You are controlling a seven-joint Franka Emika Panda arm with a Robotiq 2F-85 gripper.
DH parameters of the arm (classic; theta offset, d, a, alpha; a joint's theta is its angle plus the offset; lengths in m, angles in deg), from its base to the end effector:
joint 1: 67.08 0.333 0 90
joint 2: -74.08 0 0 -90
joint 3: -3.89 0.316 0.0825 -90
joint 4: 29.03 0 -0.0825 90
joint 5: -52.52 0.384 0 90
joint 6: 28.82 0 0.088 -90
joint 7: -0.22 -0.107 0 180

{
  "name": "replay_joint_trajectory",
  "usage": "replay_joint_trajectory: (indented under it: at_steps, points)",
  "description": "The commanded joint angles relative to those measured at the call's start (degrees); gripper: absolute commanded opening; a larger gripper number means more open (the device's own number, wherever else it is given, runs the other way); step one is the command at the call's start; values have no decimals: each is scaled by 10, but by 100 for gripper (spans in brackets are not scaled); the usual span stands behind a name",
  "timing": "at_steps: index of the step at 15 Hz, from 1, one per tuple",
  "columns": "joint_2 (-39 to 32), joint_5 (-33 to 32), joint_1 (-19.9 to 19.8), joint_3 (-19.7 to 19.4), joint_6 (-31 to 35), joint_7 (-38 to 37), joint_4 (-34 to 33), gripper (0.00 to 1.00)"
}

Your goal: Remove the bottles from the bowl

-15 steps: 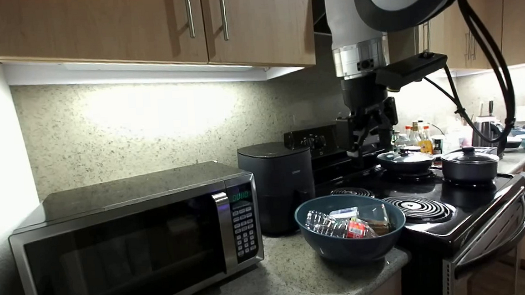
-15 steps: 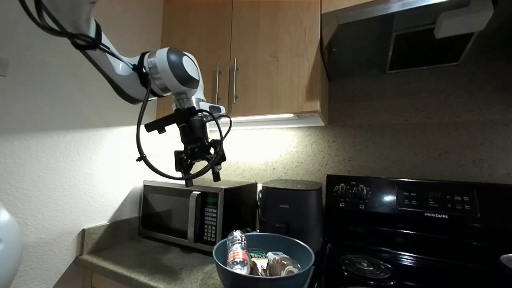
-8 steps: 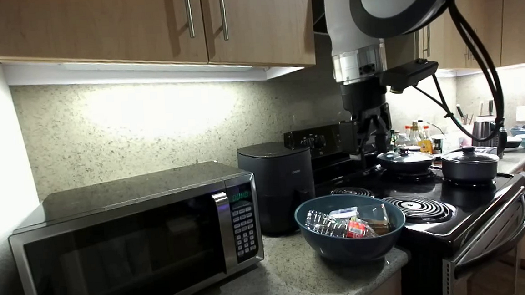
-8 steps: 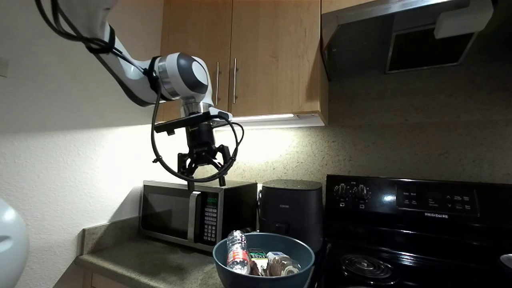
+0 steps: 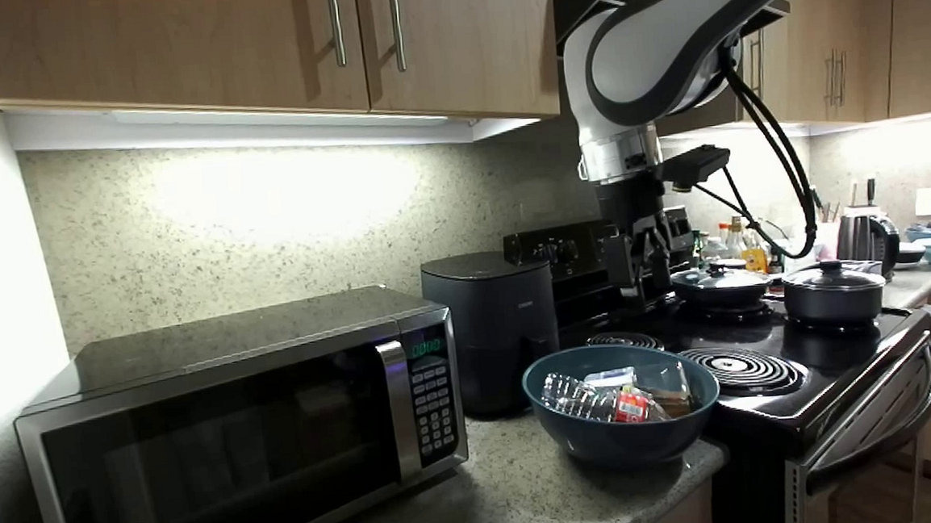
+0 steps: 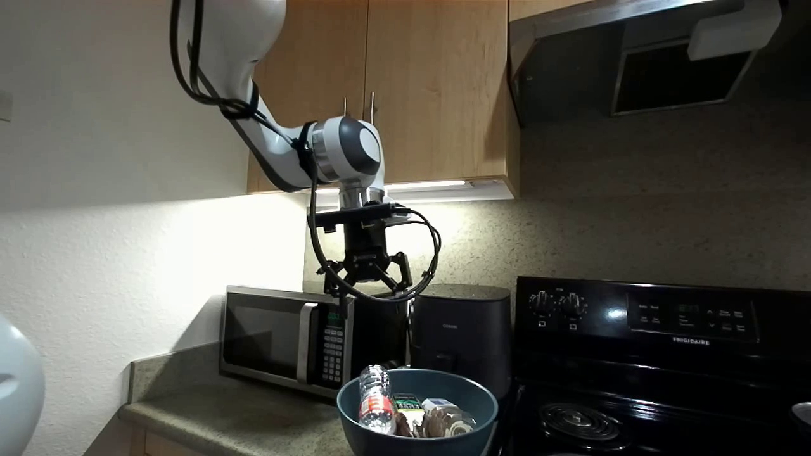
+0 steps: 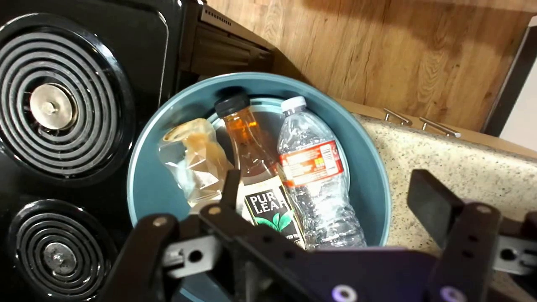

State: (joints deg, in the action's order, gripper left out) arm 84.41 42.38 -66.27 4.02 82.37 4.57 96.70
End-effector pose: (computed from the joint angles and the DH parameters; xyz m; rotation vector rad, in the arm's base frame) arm 0.4873 -0.0039 0.4563 2.9688 0.2417 -0.1166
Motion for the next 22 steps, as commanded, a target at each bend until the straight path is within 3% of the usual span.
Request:
replay_joint_trajectory:
  at_steps: [1,4,12,20,22]
  points:
    - [0,0,-1,2,-1,0,-1,100]
    - [-4,-15,0,6,25,-4,0,100]
    - [-109,-122,1,12,22,-24,-68,100]
    - [-107,-107,2,8,26,-14,-61,100]
    - [-128,-89,1,8,51,20,-70,100]
